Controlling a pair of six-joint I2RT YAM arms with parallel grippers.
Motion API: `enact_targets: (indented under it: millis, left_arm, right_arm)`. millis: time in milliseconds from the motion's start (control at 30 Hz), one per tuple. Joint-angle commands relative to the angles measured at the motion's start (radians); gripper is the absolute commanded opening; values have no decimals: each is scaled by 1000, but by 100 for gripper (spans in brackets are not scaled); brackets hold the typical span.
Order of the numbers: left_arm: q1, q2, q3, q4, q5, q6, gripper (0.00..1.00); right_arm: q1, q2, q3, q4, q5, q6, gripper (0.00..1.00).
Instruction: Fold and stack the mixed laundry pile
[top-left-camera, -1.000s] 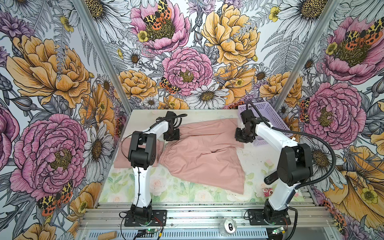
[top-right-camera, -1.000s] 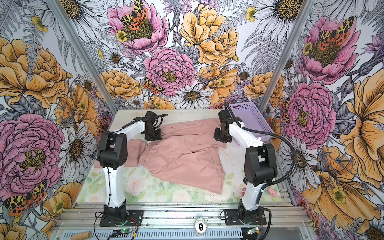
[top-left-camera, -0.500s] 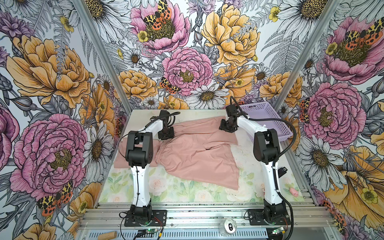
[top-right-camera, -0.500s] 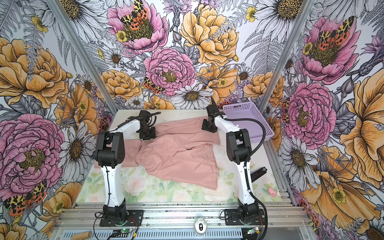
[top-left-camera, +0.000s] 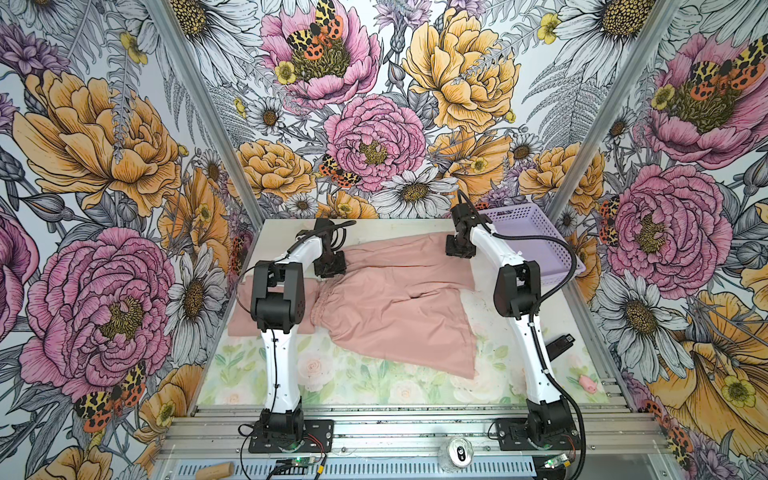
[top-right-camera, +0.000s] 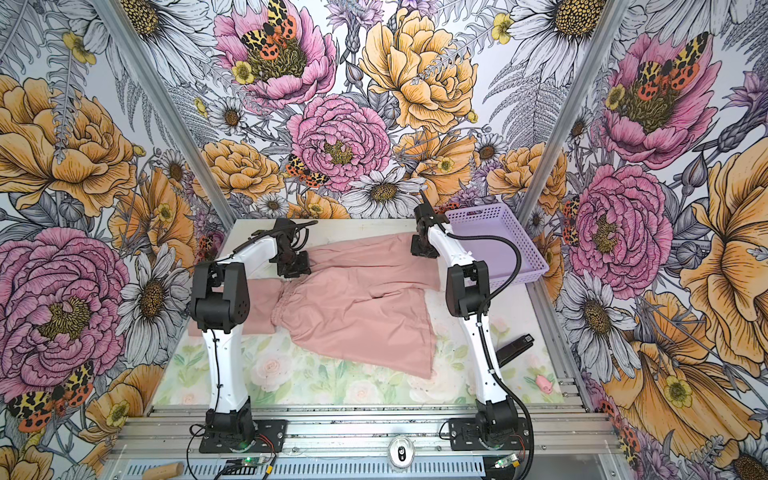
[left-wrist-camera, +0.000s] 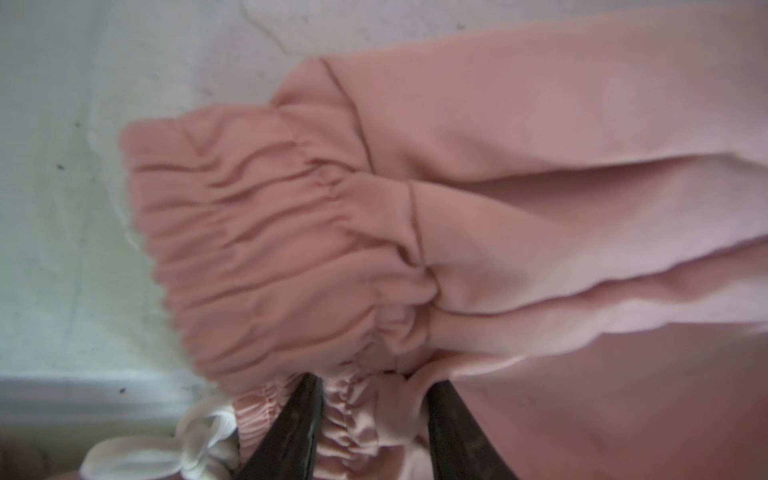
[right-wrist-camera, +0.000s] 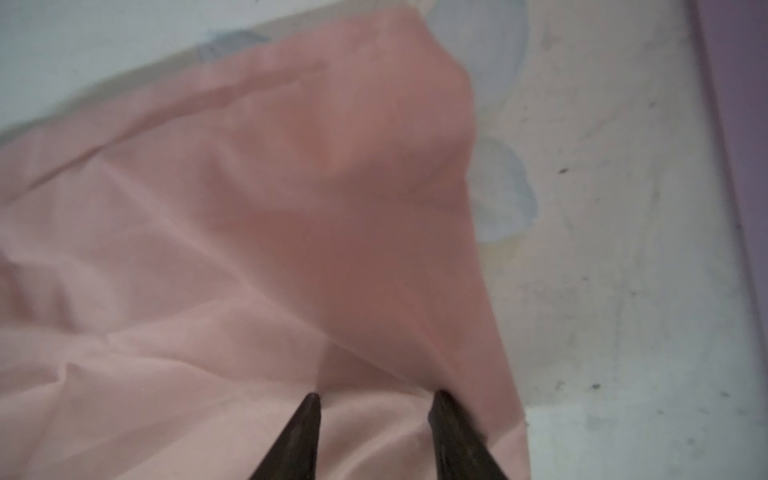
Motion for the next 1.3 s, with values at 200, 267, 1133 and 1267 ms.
enact_targets:
  millis: [200, 267, 1133, 1267]
  left_arm:
    - [-9, 76, 12, 2, 15, -21, 44]
    - [-10, 74, 12, 1, 15, -26, 44]
    - [-25, 70, -25, 1, 40, -39, 43]
    - [-22, 70, -26, 1, 41, -39, 43]
  right_arm:
    - [-28, -115, -28, -127, -33, -62, 54]
    - [-14, -226, -126, -119, -45, -66, 55]
    - [176, -586, -1079, 213, -44, -4, 35]
    - [186, -573, -1074, 149, 56, -29, 20]
